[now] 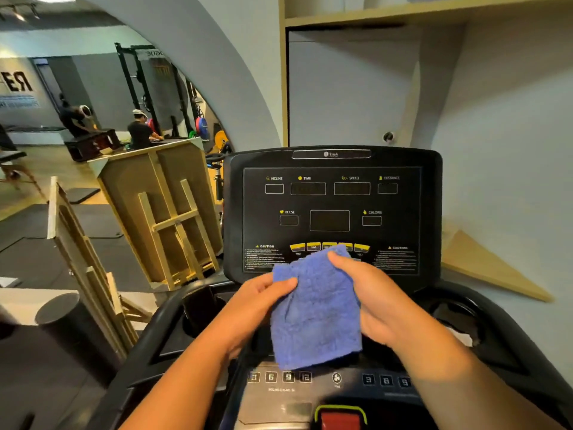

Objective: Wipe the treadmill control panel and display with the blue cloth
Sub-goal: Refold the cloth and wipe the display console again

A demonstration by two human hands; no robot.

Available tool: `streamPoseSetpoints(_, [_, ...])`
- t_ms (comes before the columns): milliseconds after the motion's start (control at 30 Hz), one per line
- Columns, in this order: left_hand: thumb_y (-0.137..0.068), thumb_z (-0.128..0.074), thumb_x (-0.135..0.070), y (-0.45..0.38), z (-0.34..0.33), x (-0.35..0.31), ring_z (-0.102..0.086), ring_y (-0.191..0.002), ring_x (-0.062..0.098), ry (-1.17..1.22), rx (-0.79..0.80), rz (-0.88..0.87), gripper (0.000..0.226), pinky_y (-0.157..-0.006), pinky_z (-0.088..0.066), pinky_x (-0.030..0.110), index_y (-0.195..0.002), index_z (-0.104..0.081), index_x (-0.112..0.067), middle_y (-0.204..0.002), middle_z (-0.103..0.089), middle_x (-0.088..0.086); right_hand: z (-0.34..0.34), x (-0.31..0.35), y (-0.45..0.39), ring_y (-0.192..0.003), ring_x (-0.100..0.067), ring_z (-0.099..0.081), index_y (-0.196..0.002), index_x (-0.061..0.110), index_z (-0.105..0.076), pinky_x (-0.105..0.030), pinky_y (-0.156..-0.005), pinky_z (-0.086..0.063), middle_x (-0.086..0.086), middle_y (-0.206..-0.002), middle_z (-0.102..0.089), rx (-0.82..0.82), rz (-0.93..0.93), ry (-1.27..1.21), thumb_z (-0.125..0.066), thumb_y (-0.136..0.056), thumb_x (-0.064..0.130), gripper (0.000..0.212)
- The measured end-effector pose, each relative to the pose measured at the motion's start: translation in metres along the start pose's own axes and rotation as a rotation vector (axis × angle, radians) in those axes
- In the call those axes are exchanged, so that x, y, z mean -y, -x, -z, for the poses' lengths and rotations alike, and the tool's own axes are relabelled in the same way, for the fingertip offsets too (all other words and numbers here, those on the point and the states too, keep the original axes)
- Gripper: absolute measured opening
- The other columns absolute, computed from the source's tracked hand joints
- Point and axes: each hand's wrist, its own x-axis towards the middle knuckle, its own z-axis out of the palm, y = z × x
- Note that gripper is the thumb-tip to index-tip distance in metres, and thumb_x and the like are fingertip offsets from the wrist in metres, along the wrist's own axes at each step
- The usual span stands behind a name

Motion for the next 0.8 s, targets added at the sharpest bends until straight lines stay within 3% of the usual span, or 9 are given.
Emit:
streamPoseSetpoints(100, [-0.099,-0.066,-0.028,0.005,-0.020,-0.012,-0.069,-0.117,0.042,0.006,0.032,-0.018,0.024,-0.107,-0.047,0.057,-0.112,-0.079,-0.012,-0.115,-0.077,0.017,0.016,0.000,0.027,-0.108,-0.033,-0.070,-0.118,0.005,-0.071,-0.048,-0.099,-0.049,-0.020,-0.118,-0.072,-0.021,0.006,-0.176,-0.051,-0.102,0.034,0.038])
streamPoseSetpoints(200, [-0.100,-0.065,-0.026,0.003,-0.039,-0.022,-0.075,-0.096,0.024,-0.064,-0.001,-0.059,0.021,-0.090,-0.054,0.042,-0.104,-0.079,-0.011,-0.102,-0.080,0.011,0.032,-0.006,0.050,-0.121,-0.032,-0.064,-0.131,0.005,-0.063,-0.050,-0.108,-0.042,-0.019,-0.130,-0.067,0.038,0.045,-0.251,-0.048,-0.102,0.028,0.040])
streamPoseSetpoints(300, [-0.095,-0.073,-0.023,0.003,-0.057,-0.020,-0.065,-0.070,0.007,-0.348,-0.218,-0.189,0.004,-0.075,-0.049,0.029,-0.098,-0.072,-0.021,-0.080,-0.072,-0.004,0.042,-0.014,0.065,-0.118,-0.031,-0.066,-0.135,0.007,-0.057,-0.051,-0.098,-0.049,-0.017,-0.128,-0.068,-0.002,0.063,-0.288,-0.041,-0.104,0.024,0.039])
streamPoseSetpoints(367, [-0.090,-0.076,-0.024,0.012,-0.070,-0.015,-0.063,-0.081,0.004,-0.536,-0.372,-0.391,0.016,-0.078,-0.050,0.025,-0.100,-0.065,-0.030,-0.091,-0.067,-0.010,0.046,-0.019,0.071,-0.114,-0.034,-0.067,-0.135,0.006,-0.055,-0.052,-0.094,-0.051,-0.021,-0.125,-0.069,-0.041,0.078,-0.313,-0.041,-0.104,0.028,0.040])
streamPoseSetpoints(467, [-0.081,-0.075,-0.046,0.041,-0.096,-0.015,-0.060,-0.099,0.006,-0.729,-0.186,-0.662,0.027,-0.083,-0.049,0.018,-0.101,-0.063,-0.033,-0.100,-0.059,-0.017,0.047,-0.020,0.077,-0.108,-0.036,-0.070,-0.133,0.001,-0.056,-0.049,-0.089,-0.057,-0.026,-0.121,-0.069,-0.069,0.123,-0.342,-0.039,-0.105,0.029,0.043])
streamPoseSetpoints(533, [-0.078,-0.072,-0.055,0.045,-0.108,-0.011,-0.056,-0.098,0.005,-0.872,-0.088,-0.696,0.033,-0.081,-0.048,0.019,-0.102,-0.063,-0.033,-0.100,-0.056,-0.017,0.048,-0.020,0.079,-0.110,-0.037,-0.069,-0.133,-0.001,-0.057,-0.048,-0.098,-0.052,-0.025,-0.119,-0.070,-0.103,0.157,-0.353,-0.039,-0.104,0.028,0.044])
streamPoseSetpoints(600, [-0.081,-0.076,-0.047,0.041,-0.111,-0.008,-0.055,-0.096,0.004,-0.927,-0.109,-0.723,0.031,-0.081,-0.048,0.021,-0.104,-0.064,-0.031,-0.099,-0.055,-0.016,0.048,-0.020,0.082,-0.115,-0.038,-0.066,-0.133,0.000,-0.057,-0.049,-0.105,-0.048,-0.024,-0.120,-0.070,-0.121,0.170,-0.378,-0.040,-0.104,0.028,0.043])
streamPoseSetpoints(700, [-0.082,-0.080,-0.042,0.037,-0.109,-0.007,-0.056,-0.097,0.005,-0.935,-0.087,-0.694,0.028,-0.083,-0.050,0.023,-0.104,-0.068,-0.030,-0.100,-0.057,-0.015,0.049,-0.020,0.089,-0.114,-0.035,-0.067,-0.132,0.000,-0.057,-0.048,-0.099,-0.053,-0.025,-0.122,-0.069,-0.091,0.175,-0.394,-0.043,-0.102,0.025,0.041])
streamPoseSetpoints(800, [-0.078,-0.081,-0.047,0.038,-0.109,-0.008,-0.057,-0.098,0.005,-0.916,-0.067,-0.619,0.032,-0.082,-0.048,0.017,-0.104,-0.066,-0.034,-0.098,-0.056,-0.016,0.052,-0.021,0.092,-0.117,-0.037,-0.065,-0.130,-0.006,-0.057,-0.046,-0.098,-0.054,-0.027,-0.123,-0.067,-0.039,0.185,-0.397,-0.045,-0.096,0.010,0.040])
